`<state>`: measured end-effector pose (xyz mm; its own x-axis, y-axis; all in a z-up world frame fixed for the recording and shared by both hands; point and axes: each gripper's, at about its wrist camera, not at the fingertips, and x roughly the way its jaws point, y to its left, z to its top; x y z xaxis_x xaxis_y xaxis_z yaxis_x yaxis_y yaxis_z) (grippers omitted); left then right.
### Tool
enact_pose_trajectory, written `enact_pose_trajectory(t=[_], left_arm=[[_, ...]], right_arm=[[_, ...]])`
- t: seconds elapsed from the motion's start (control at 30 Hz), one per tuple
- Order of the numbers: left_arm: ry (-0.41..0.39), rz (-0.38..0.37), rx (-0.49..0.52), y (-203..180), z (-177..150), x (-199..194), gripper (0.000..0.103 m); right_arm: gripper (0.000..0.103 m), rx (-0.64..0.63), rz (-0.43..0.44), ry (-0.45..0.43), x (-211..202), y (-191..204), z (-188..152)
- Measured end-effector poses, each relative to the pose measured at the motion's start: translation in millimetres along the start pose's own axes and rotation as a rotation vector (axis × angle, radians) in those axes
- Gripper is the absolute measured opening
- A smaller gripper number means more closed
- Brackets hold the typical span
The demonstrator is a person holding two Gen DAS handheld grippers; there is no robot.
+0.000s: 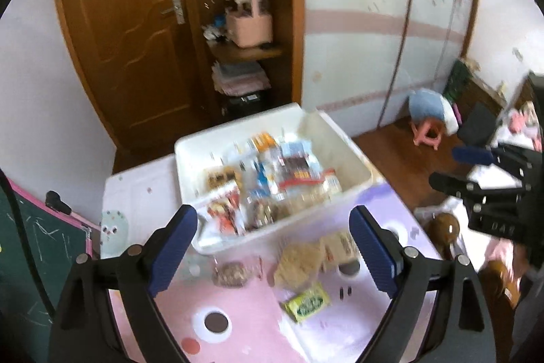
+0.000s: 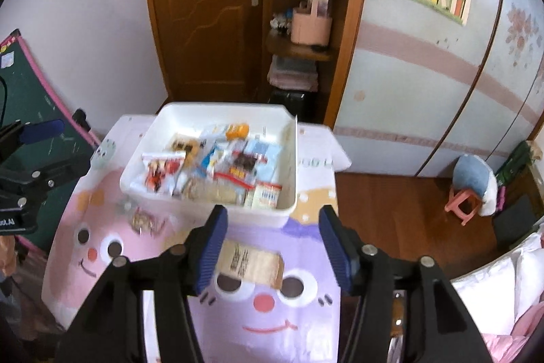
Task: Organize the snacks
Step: 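Withdraw both tools from the bin toward the green pack and cracker bag, then lower left tool onto green pastry pack while right tool reaches brown cracker bag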
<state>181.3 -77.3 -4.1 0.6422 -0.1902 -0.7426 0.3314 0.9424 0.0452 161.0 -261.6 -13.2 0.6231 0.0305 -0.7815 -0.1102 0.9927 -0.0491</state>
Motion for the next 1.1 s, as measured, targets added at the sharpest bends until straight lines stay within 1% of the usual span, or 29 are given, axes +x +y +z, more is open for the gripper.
enact_pose_trajectory(t=[0.1,0.13,0.17,0.3,0.43,0.53,0.63,0.73,0.83,0.93,1.03,1.1], left_arm=[[0.060,-0.048,0.062,-11.1,-27.3,15.9,0.090],[0.095,-0.074,0.094,-16.2,-40.3,24.7,0.090],[0.114,-0.085,0.112,-19.7,-48.8,30.3,0.090],[0.196,-0.096,0.178,-29.7,-86.8,62.0,0.090],[0.266,-0.107,0.205,-31.4,-113.1,92.2,0.090],[0.317,-0.139,0.209,-32.1,-126.8,114.8,0.090],[0.349,-0.144,0.236,-36.6,-138.6,132.6,0.090],[0.377,-0.152,0.260,-41.5,-146.9,147.2,0.090],[0.387,-0.165,0.268,-45.3,-152.0,157.1,0.089],[0.386,-0.171,0.274,-48.3,-153.1,163.4,0.089],[0.390,-0.181,0.268,-49.7,-153.4,170.4,0.087],[0.391,-0.187,0.259,-49.5,-154.1,173.3,0.084]], right_arm=[[0.062,-0.033,0.041,0.039,15.4,-0.9,-21.6],[0.062,-0.049,0.053,0.054,21.8,-0.1,-28.3],[0.062,-0.063,0.060,0.065,28.4,0.3,-34.9],[0.062,-0.101,0.076,0.096,55.0,2.9,-57.2],[0.062,-0.118,0.104,0.136,86.0,-0.3,-74.5],[0.062,-0.122,0.157,0.162,111.2,-4.0,-83.7],[0.062,-0.136,0.195,0.177,131.4,-5.0,-88.2],[0.062,-0.163,0.221,0.190,145.3,-4.1,-90.3],[0.063,-0.195,0.251,0.195,154.7,-0.8,-88.3],[0.068,-0.239,0.283,0.173,158.2,5.5,-83.9],[0.076,-0.314,0.308,0.151,161.8,15.4,-79.4],[0.077,-0.342,0.315,0.156,166.6,19.2,-76.9]])
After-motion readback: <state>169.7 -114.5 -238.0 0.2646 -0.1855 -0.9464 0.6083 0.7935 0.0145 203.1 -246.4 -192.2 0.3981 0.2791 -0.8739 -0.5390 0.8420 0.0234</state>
